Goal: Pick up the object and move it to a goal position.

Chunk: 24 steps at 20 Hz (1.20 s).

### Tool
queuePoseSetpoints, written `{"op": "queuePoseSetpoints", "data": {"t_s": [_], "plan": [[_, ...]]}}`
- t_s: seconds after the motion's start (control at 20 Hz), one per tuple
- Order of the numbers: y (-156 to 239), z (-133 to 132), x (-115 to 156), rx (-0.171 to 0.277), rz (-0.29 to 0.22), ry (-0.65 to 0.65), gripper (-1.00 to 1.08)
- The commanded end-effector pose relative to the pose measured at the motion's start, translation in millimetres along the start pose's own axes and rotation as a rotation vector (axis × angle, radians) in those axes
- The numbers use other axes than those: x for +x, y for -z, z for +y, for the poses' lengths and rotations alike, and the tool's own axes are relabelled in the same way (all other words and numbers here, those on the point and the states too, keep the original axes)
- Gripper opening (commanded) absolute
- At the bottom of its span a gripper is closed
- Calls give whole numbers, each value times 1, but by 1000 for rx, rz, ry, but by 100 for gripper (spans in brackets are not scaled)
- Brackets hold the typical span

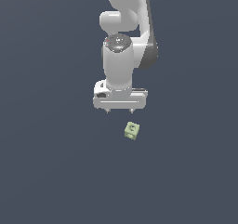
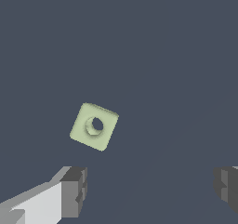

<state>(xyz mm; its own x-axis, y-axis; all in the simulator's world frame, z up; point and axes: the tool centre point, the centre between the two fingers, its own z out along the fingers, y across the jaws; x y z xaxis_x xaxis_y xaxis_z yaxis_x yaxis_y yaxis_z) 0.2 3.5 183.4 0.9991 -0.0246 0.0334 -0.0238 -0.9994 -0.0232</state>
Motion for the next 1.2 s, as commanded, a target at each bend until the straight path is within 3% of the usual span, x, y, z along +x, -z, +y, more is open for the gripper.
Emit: {"op": "queuePoseSetpoints", "data": {"t_s": [0.0,0.6,1.15], "plan": [[0,0,0,0,0,0,100],[-5,-2,-2,-25,-23,64,100],[-19,-12,2,-22,-23,-13,100]]}}
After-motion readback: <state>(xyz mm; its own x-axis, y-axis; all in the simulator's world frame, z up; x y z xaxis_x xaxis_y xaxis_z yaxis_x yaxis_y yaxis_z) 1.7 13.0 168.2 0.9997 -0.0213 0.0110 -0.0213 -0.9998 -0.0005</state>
